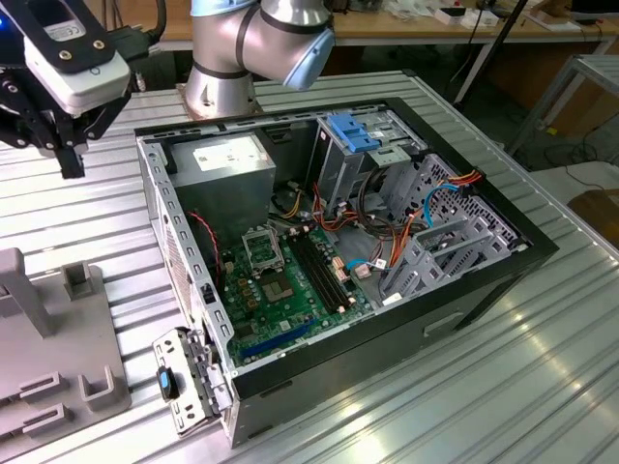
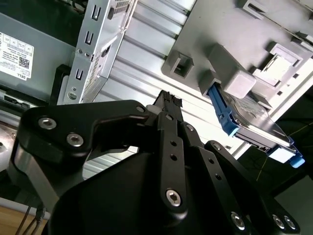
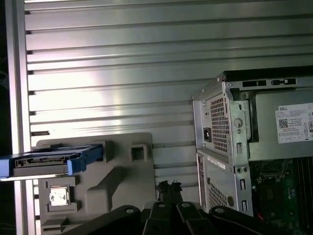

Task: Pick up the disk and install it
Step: 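Reach for the disk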

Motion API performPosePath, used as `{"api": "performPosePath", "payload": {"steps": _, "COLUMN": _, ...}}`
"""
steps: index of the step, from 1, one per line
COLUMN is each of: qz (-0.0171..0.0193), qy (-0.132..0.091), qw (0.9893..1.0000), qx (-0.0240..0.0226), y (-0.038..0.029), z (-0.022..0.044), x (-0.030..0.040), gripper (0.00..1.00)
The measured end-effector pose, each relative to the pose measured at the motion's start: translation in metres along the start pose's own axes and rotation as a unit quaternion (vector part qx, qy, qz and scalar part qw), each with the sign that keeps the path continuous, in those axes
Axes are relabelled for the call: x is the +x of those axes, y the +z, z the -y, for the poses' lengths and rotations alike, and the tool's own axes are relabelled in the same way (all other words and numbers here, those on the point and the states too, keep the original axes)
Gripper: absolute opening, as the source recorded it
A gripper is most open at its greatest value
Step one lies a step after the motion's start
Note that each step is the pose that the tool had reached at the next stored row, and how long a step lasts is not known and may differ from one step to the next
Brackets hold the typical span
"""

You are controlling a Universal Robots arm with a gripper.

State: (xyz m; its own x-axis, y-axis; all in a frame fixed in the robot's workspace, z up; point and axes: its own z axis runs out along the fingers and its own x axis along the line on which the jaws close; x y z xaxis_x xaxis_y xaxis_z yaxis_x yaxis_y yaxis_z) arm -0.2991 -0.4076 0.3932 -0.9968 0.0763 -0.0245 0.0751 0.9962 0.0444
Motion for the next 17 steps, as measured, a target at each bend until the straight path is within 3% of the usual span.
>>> {"api": "performPosePath", "payload": {"steps": 8, "qz": 0.0000, "qy": 0.000, "qw": 1.0000, "qx": 0.0000, "y": -0.0005, "z": 0.0020, "x": 0.0158, "gripper": 0.11}}
{"api": "performPosePath", "payload": {"steps": 17, "qz": 0.0000, "qy": 0.000, "qw": 1.0000, "qx": 0.0000, "y": -0.0014, "z": 0.0060, "x": 0.0467, "gripper": 0.11}}
